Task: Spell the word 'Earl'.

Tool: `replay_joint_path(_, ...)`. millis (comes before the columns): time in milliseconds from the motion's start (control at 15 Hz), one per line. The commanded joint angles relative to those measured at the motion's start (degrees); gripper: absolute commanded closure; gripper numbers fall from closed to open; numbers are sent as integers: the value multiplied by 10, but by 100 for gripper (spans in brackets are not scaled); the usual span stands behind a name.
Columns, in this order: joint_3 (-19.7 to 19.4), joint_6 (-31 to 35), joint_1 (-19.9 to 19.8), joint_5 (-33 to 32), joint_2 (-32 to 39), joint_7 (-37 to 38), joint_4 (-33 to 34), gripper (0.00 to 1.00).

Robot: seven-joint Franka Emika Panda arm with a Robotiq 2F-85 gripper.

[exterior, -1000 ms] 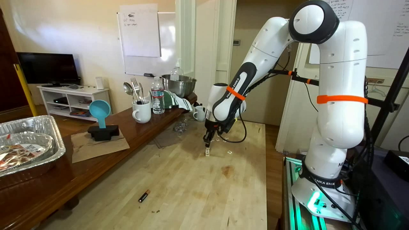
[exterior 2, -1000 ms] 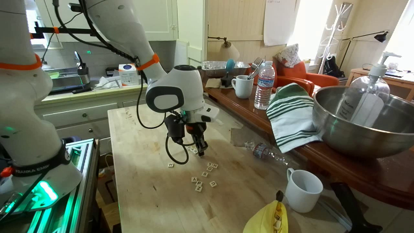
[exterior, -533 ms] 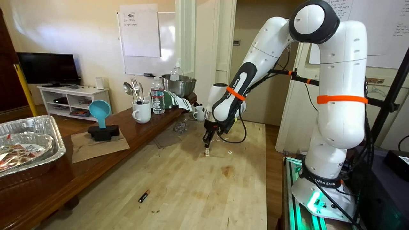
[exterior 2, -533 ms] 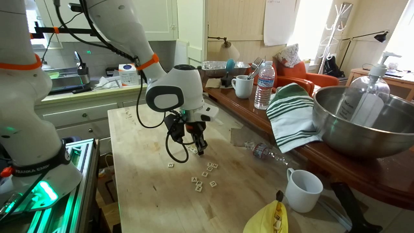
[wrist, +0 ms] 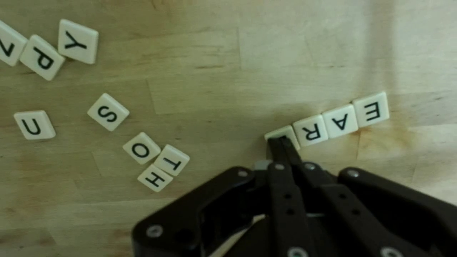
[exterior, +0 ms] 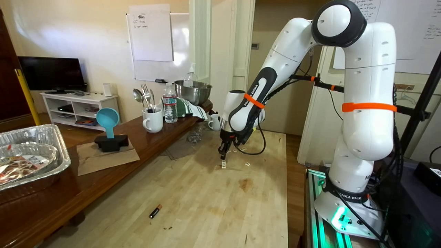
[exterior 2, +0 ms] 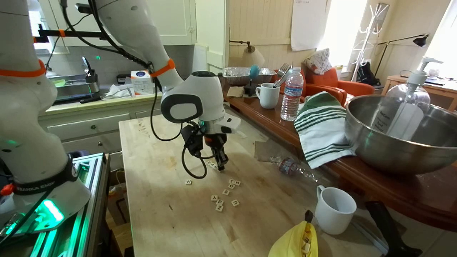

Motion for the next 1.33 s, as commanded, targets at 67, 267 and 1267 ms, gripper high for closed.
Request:
replay_joint_path(67, -10, -25, 15, -11, 6, 26, -10, 100)
replay_joint_path(267, -17, -24, 19, -17, 4, 34, -10, 100)
replay_joint_path(1267, -19, -17, 17, -14, -22, 39, -13, 100)
